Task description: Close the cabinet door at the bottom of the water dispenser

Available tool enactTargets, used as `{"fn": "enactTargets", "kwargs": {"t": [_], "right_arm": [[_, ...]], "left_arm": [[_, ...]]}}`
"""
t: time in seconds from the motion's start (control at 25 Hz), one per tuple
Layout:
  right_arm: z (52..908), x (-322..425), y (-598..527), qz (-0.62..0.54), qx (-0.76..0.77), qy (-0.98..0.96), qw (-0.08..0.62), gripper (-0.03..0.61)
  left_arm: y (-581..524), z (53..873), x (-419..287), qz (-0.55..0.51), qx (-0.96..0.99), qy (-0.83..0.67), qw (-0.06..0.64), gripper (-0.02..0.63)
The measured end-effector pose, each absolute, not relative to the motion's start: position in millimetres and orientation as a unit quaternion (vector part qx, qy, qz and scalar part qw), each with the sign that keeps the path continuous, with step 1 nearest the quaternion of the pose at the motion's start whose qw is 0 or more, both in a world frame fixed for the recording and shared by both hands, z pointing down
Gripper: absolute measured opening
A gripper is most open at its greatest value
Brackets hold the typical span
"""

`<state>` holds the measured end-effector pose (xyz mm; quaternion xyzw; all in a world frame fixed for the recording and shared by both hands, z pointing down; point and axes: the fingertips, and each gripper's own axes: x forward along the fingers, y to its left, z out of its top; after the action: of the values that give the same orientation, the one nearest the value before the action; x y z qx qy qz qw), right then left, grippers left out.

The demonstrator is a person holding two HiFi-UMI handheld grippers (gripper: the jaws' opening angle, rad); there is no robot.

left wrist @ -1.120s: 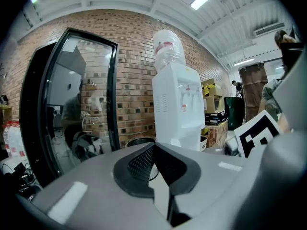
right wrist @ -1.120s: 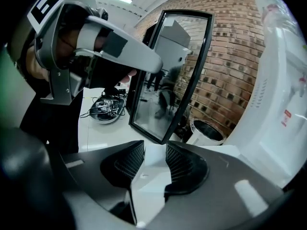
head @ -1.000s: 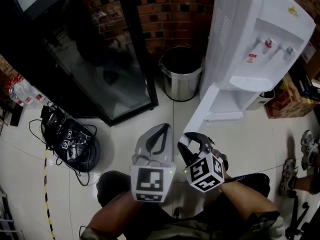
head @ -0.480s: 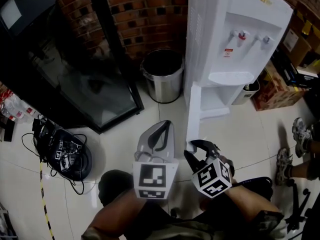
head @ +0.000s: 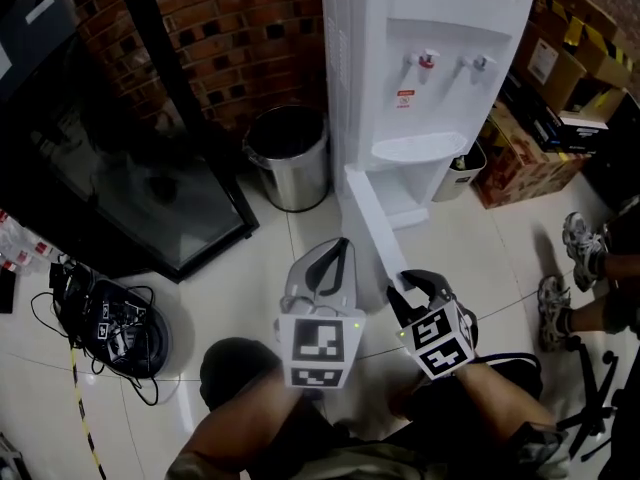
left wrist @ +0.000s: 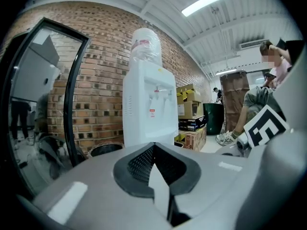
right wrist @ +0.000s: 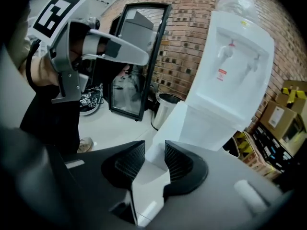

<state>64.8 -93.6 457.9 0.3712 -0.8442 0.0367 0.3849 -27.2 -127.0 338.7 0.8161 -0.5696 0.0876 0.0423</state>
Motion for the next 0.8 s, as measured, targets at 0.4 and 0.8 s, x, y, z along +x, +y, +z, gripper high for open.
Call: {"fn": "enactTargets", "kwargs": {"t": [0.4, 0.8], "right_arm": [[455.5, 105.2, -116.0, 0.077, 0.413, -0.822, 0.385, 0.118], [455.3, 149.3, -147.5, 0.100, 0.460, -0.792, 0.388, 0.117]], "left_arm": [[-147.5, 355.9, -14.3, 0.103, 0.815, -0.569, 0.045, 0.000], [-167.3, 362.6, 12.4, 0.097, 0.828, -0.551, 0.047, 0.000]]}}
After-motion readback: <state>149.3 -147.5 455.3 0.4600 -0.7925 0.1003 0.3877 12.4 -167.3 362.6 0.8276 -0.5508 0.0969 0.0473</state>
